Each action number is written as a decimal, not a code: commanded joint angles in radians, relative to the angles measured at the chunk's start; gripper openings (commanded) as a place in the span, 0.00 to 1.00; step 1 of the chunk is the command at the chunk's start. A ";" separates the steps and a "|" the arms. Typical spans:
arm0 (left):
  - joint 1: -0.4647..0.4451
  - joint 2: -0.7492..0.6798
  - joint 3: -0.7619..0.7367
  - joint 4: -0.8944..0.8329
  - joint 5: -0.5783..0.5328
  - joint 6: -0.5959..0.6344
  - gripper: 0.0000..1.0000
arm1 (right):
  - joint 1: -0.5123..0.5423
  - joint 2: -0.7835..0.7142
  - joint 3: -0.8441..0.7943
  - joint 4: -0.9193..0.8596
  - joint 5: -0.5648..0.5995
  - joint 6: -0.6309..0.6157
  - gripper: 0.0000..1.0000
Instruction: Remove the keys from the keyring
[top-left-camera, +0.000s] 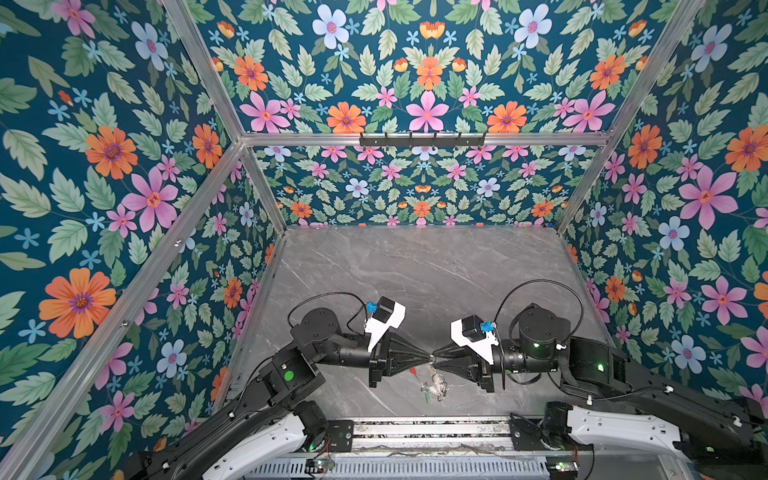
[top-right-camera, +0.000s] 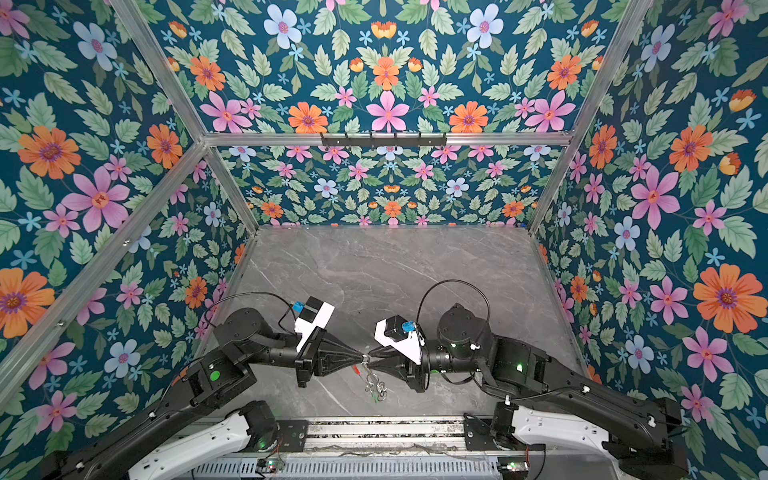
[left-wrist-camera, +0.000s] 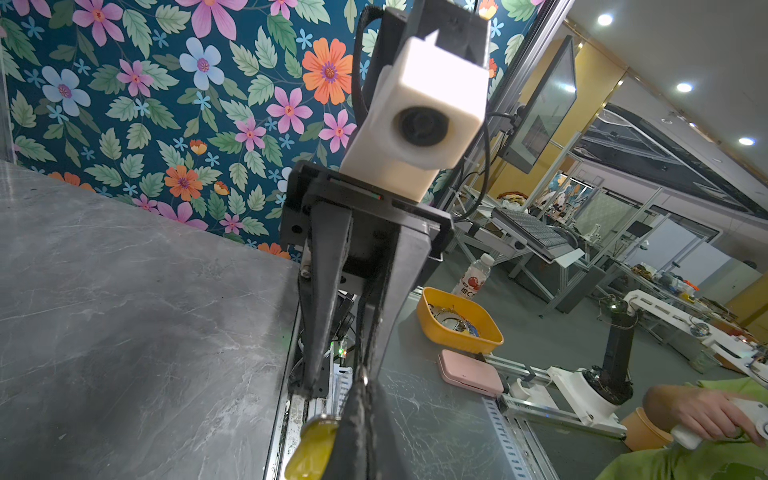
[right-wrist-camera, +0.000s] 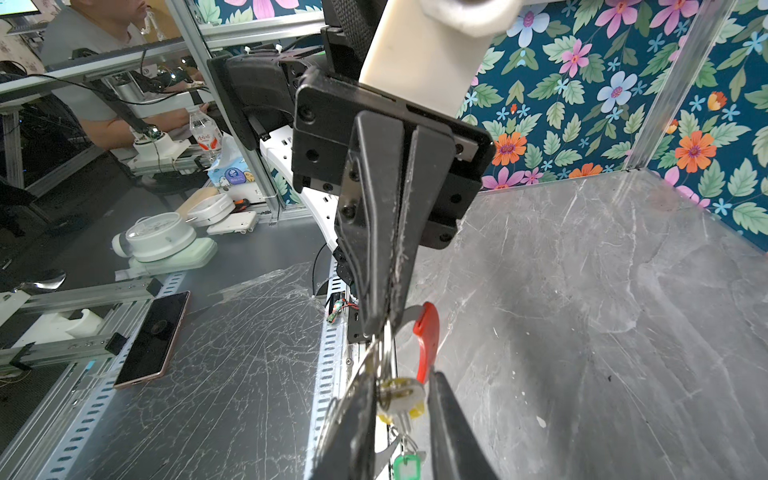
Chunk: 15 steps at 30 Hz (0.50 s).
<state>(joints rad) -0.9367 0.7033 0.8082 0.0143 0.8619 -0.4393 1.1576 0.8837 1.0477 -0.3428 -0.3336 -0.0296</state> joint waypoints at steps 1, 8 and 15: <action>0.000 -0.008 0.000 0.059 -0.011 -0.004 0.00 | 0.001 0.001 -0.001 0.016 -0.004 0.001 0.27; -0.001 0.000 0.001 0.066 -0.001 -0.015 0.00 | 0.001 0.014 0.003 0.019 -0.004 0.002 0.26; -0.001 -0.004 -0.002 0.070 -0.005 -0.018 0.00 | -0.001 0.015 0.011 0.017 -0.008 0.000 0.22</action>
<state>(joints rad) -0.9367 0.7025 0.8074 0.0338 0.8570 -0.4473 1.1576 0.8974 1.0492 -0.3405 -0.3378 -0.0292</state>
